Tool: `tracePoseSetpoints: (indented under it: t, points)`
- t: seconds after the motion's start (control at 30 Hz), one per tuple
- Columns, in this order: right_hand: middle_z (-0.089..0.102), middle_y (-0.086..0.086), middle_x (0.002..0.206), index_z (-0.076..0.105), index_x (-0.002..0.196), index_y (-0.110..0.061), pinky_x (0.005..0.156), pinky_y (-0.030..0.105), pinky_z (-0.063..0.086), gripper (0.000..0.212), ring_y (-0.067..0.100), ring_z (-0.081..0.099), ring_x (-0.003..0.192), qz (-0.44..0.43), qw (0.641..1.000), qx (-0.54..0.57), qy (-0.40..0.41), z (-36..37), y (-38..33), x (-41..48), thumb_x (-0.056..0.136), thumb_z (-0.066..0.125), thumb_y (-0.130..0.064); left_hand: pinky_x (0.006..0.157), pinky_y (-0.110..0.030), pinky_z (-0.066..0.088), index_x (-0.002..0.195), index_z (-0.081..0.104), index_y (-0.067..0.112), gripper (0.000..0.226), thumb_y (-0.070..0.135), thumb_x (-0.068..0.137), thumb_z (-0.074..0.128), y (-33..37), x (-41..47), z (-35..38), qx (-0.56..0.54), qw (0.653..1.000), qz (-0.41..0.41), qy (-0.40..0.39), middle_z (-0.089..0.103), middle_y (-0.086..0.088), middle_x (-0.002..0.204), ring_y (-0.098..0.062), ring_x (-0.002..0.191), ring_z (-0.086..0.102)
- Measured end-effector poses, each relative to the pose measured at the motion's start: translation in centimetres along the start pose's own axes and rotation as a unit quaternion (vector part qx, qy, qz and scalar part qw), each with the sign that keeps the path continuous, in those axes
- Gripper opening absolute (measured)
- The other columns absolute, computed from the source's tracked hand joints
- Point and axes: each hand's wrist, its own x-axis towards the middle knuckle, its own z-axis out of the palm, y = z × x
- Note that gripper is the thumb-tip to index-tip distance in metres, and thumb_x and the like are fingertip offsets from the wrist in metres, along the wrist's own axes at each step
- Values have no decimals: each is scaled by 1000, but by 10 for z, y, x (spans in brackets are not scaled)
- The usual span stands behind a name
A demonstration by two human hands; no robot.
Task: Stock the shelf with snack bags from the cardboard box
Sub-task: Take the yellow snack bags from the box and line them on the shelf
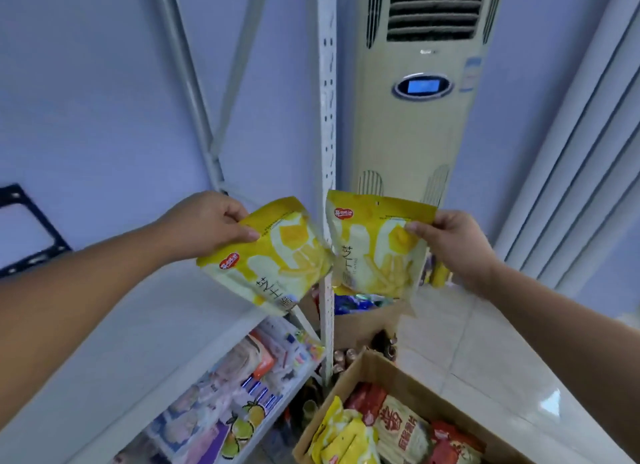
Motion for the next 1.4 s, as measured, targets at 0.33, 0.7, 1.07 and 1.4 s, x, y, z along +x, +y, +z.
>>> tracePoseSetpoints:
  t: [0.33,0.7,1.07,1.4]
  points:
    - [78,-3,80,78,85,-14,71,22,59,10,10,71,72,-96,983,99,-123,169,-148,-16,92,71,-15,65,-27,53,80,78,29,13,42,81,78,-105,-162,-167,48,982,-85,161,75,12,72,-2,63,69]
    - [79,6,87,78,90,-9,93,48,58,10,24,75,83,-121,945,205,-225,351,-246,-100,86,76,-18,78,-34,59,88,79,31,16,45,85,73,-222,-350,-269,96,954,-191,212,76,15,77,-5,72,72]
    - [79,4,90,79,89,-15,94,51,57,8,27,75,89,-134,924,197,-300,473,-294,-132,92,72,-15,63,-27,49,86,77,29,14,42,86,71,-300,-427,-297,96,936,-238,241,72,19,70,6,61,66]
    - [80,-1,88,78,92,-18,89,40,59,8,24,76,89,-128,910,202,-339,561,-298,-87,92,71,-16,65,-30,50,86,76,32,12,43,88,70,-375,-386,-318,100,931,-274,219,74,16,72,-2,63,68]
